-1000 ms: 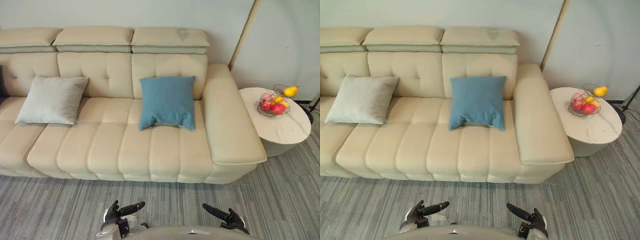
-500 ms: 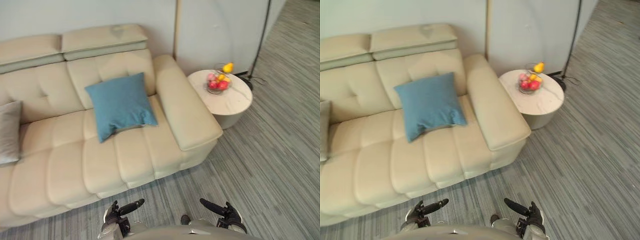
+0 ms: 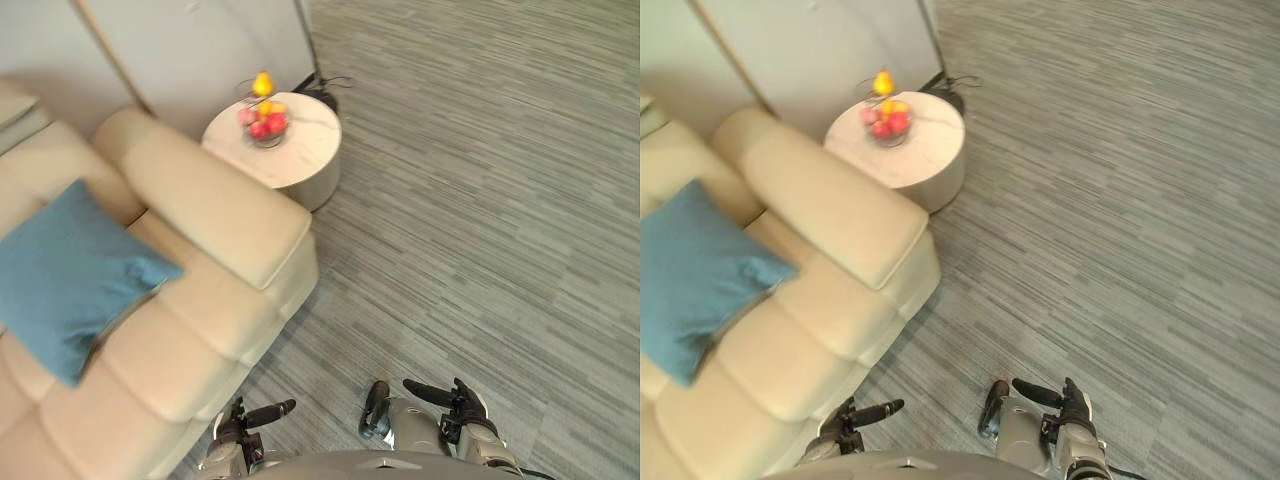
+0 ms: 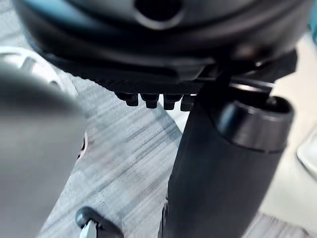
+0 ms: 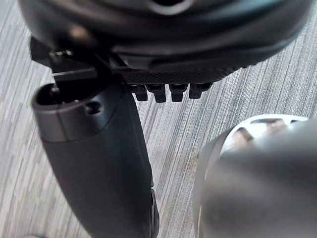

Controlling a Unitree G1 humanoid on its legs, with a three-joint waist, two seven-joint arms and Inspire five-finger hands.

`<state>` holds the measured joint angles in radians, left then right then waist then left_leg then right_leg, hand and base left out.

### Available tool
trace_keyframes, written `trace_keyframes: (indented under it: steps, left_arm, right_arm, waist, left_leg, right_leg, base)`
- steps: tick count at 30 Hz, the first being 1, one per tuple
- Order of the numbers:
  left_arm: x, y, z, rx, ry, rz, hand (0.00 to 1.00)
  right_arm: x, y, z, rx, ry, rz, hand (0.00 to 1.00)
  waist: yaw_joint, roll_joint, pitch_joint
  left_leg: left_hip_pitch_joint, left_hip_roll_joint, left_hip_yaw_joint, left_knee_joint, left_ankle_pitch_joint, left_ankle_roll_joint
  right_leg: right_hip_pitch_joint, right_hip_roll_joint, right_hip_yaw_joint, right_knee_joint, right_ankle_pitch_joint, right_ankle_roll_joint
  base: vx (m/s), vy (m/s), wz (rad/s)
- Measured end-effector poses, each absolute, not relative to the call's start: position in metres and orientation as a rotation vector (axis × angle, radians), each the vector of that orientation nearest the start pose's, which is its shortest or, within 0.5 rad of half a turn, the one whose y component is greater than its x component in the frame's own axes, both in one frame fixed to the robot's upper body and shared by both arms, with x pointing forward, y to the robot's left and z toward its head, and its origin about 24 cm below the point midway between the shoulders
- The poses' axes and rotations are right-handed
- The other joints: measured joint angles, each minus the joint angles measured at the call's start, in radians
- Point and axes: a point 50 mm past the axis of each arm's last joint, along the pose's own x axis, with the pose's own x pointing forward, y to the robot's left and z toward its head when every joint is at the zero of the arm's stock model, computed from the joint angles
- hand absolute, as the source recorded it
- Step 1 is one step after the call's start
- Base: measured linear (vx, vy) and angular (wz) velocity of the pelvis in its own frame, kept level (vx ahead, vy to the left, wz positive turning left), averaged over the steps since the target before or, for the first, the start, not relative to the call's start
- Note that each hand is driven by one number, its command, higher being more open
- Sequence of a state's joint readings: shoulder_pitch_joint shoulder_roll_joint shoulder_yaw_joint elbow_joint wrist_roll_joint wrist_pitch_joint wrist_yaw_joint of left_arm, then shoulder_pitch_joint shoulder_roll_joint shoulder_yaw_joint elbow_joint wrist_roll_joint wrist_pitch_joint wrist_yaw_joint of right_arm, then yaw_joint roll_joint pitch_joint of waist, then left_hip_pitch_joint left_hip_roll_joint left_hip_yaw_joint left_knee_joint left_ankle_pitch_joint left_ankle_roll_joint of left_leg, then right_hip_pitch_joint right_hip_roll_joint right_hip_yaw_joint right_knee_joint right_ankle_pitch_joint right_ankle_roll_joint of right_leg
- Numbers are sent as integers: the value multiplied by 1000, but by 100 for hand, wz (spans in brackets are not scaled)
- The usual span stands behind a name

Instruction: Pick up cushions and gather them together orderly.

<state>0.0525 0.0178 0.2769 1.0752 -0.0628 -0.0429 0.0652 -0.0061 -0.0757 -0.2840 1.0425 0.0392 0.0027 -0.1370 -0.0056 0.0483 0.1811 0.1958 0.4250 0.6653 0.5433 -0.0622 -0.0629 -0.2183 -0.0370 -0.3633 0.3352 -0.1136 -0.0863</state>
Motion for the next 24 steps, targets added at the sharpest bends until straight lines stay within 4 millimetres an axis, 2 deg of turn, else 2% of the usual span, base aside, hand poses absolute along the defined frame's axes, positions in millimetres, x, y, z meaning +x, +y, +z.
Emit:
trace_keyframes:
  steps: [1, 2, 4, 5, 6, 8, 10, 11, 13, 14, 15, 16, 17, 18, 20, 21, 22, 23, 24]
  left_arm:
    - [99, 195, -161, -151, 1059, 377, 100]
    - [102, 196, -160, -156, 1042, 384, 100]
    - [104, 195, -158, -165, 1021, 390, 100]
    - [108, 196, -156, -167, 1001, 392, 100]
    - [109, 197, -155, -169, 991, 396, 100]
    - [114, 197, -153, -180, 968, 406, 100]
    - [117, 196, -152, -205, 954, 421, 100]
    - [118, 194, -152, -217, 952, 428, 100]
    - [117, 194, -152, -226, 954, 438, 100]
    - [116, 193, -152, -229, 954, 440, 100]
    - [112, 192, -154, -233, 969, 442, 100]
    - [112, 192, -154, -233, 971, 443, 100]
    - [109, 193, -155, -234, 977, 449, 100]
    - [107, 195, -155, -232, 983, 457, 100]
    - [106, 199, -156, -225, 990, 461, 100]
    - [105, 199, -156, -223, 999, 460, 100]
    - [105, 199, -157, -221, 1002, 458, 100]
    - [104, 198, -157, -214, 1008, 449, 100]
    - [104, 198, -157, -204, 1013, 437, 100]
  right_arm:
    - [120, -219, -151, 46, 1036, -443, 100]
    - [116, -220, -152, 42, 1043, -455, 100]
    - [113, -220, -153, 40, 1056, -461, 100]
    - [111, -218, -155, 48, 1067, -466, 100]
    - [111, -217, -155, 50, 1069, -465, 100]
    - [114, -208, -155, 70, 1058, -457, 100]
    - [114, -203, -155, 79, 1062, -449, 100]
    - [114, -202, -156, 76, 1067, -442, 100]
    - [113, -202, -156, 75, 1068, -445, 100]
    - [112, -202, -156, 75, 1068, -447, 100]
    - [109, -204, -155, 74, 1062, -453, 100]
    - [109, -204, -155, 75, 1061, -454, 100]
    - [107, -202, -155, 79, 1058, -455, 100]
    - [103, -200, -156, 83, 1066, -455, 100]
    - [100, -197, -157, 92, 1075, -447, 100]
    - [99, -196, -158, 91, 1078, -440, 100]
    - [100, -196, -158, 88, 1076, -437, 100]
    - [103, -196, -157, 83, 1071, -431, 100]
    - [105, -195, -157, 84, 1066, -429, 100]
  waist:
    - [0, 1, 5]
    - [-1, -4, 9]
    - [4, -13, 16]
    - [14, -17, 19]
    - [19, -20, 20]
    - [37, -24, 23]
    - [54, -30, 27]
    - [57, -29, 28]
    - [58, -27, 25]
    - [59, -25, 22]
    - [61, -16, 8]
    - [62, -12, 4]
    - [62, -16, -10]
    - [65, -36, -33]
    - [81, -58, -52]
    - [85, -64, -55]
    - [86, -65, -55]
    - [86, -64, -55]
    - [86, -63, -57]
  left_leg:
    - [-43, 5, -64, 130, -52, 21]
    - [-122, -43, -178, 234, -128, 14]
    - [-179, -114, -264, 240, -177, 6]
    - [-244, -181, -325, 195, -208, 11]
    - [-264, -201, -339, 166, -213, 14]
    - [-358, -277, -438, -2, -217, 15]
    - [-394, -319, -529, -104, -201, 16]
    - [-408, -333, -589, -142, -185, 10]
    - [-409, -346, -677, -174, -161, 18]
    - [-406, -346, -694, -176, -157, 25]
    - [-377, -339, -701, -192, -134, 30]
    - [-369, -338, -695, -198, -121, 27]
    - [-342, -330, -651, -215, -63, 11]
    - [-334, -329, -596, -214, -80, 12]
    - [-301, -335, -526, -234, -87, 19]
    - [-262, -337, -481, -248, -90, 24]
    - [-246, -337, -469, -248, -90, 25]
    - [-214, -333, -449, -251, -90, 25]
    - [-201, -330, -444, -254, -91, 25]
  right_leg:
    - [41, 24, 20, -29, 0, -4]
    - [81, 46, 53, -52, 0, -13]
    - [108, 65, 98, -70, 0, -13]
    - [137, 86, 135, -105, 0, -13]
    - [141, 93, 150, -114, 0, -13]
    - [159, 121, 215, -163, 0, -13]
    - [166, 131, 259, -168, 1, -12]
    - [170, 139, 287, -164, 1, -12]
    - [167, 150, 319, -135, 1, -12]
    - [166, 153, 327, -125, 0, -12]
    - [158, 170, 382, -74, -34, -9]
    - [156, 172, 392, -61, -41, -6]
    - [136, 173, 428, 1, -81, 9]
    - [114, 154, 444, 55, -126, 27]
    - [84, 96, 391, 116, -160, 65]
    - [84, 42, 319, 132, -169, 82]
    - [89, 20, 276, 131, -168, 82]
    - [102, -11, 161, 129, -169, 82]
    - [107, -24, 98, 128, -168, 83]
  base:
    - [61, -166, -82]
    - [79, -177, -66]
    - [78, -65, -69]
    - [55, -40, -84]
    - [26, -29, -119]
    - [35, -32, -125]
    - [92, -26, -117]
    - [158, -1, -130]
    - [167, 42, -101]
    - [218, 101, -126]
    - [300, 158, -110]
    - [272, 147, -136]
    - [276, 148, -99]
    - [285, 131, -118]
    - [301, 120, -97]
    - [227, 71, -90]
    - [277, 22, -99]
    - [203, -35, -75]
    - [220, -90, -96]
